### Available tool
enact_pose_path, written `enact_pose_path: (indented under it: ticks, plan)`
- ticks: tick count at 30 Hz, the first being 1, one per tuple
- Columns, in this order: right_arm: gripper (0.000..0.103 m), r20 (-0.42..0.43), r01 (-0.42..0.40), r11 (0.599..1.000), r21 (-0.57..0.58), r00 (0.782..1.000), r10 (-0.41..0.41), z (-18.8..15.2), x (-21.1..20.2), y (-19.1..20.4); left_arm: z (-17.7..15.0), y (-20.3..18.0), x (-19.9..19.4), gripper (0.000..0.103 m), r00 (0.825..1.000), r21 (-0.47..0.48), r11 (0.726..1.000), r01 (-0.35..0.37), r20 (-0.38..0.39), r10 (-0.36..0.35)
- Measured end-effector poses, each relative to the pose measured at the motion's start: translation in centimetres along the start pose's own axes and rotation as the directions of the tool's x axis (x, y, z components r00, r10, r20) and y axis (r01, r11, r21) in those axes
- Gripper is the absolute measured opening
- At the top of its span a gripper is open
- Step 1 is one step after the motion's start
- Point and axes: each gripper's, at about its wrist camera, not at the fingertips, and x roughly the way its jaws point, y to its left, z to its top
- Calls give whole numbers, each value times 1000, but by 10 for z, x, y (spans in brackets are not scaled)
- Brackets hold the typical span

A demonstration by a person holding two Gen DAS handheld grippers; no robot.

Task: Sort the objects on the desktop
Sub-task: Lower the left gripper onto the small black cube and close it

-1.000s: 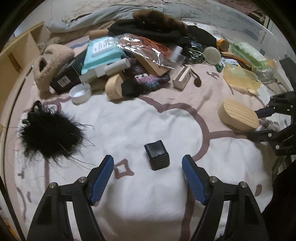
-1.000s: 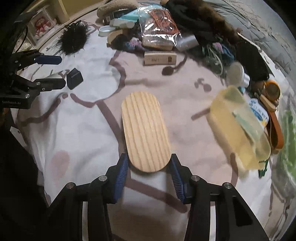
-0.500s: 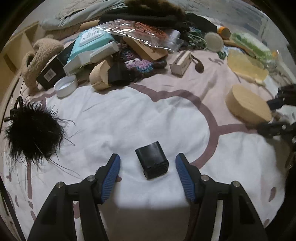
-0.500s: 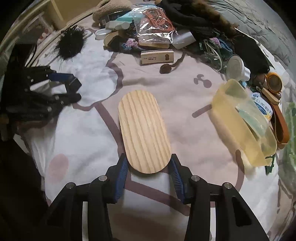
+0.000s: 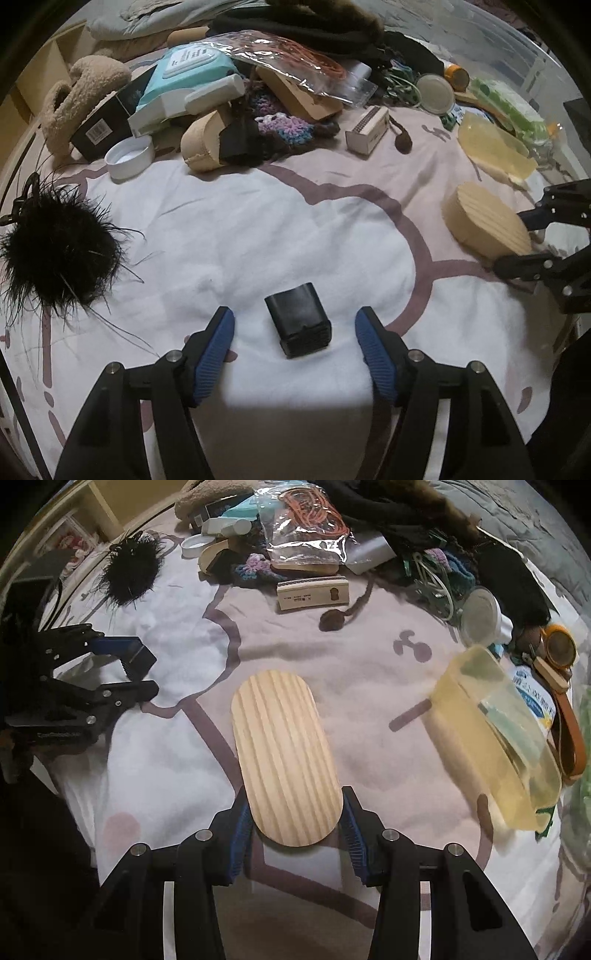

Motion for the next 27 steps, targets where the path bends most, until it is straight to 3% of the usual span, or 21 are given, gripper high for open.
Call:
enact_pose_path:
  ticks: [7,22,27]
  plan:
    - [47,-14,14,1000,-2,1000,-14,8,4,2,2,4,-9,64,997,-58,995,80,4,-80]
    - [49,-28,36,999,11,999,-36,22,9,6,5,3,-9,28,998,-65,997,44,-44,-47]
    - [49,-31,72,997,-8,997,-72,21,7,12,6,3,-14,26,1000,-55,998,6,-24,-7]
